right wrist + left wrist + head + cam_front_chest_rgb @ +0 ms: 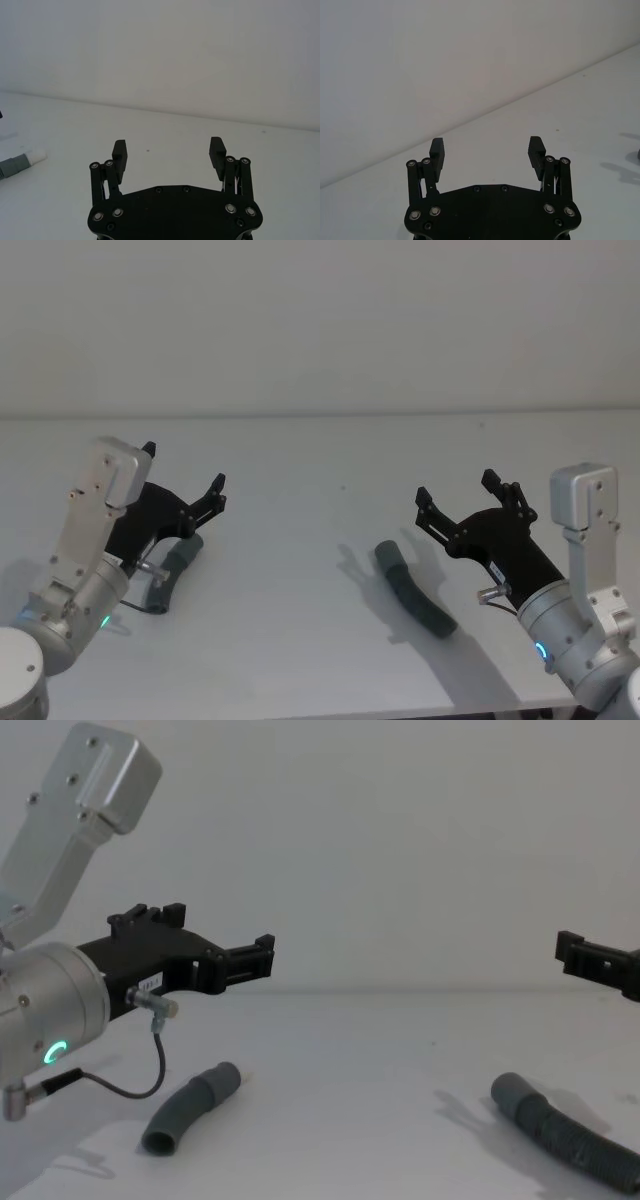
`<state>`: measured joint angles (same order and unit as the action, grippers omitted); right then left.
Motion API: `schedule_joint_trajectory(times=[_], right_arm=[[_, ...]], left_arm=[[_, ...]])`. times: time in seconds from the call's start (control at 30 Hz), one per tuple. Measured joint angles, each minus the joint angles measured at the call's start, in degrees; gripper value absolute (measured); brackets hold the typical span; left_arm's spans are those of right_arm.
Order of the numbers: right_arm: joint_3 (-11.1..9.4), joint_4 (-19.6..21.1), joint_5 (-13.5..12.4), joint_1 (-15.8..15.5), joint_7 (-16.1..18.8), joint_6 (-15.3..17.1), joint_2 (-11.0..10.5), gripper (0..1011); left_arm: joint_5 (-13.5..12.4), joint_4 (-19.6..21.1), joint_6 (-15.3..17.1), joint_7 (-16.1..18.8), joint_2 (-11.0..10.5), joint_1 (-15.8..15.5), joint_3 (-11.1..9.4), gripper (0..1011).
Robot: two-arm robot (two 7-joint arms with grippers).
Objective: Use both hands to pick up one end of the pipe from the table, align the ends, and insert them.
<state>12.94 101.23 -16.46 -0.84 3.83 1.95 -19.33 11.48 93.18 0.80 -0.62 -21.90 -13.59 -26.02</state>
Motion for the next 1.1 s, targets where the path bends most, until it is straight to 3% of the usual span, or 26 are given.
schedule_joint_trajectory(times=[1.1], right_arm=[[0.0, 0.0, 0.0, 0.0, 0.0, 0.0, 0.0, 1000]], left_arm=[[0.0, 0.0, 0.0, 0.0, 0.0, 0.0, 0.0, 1001]])
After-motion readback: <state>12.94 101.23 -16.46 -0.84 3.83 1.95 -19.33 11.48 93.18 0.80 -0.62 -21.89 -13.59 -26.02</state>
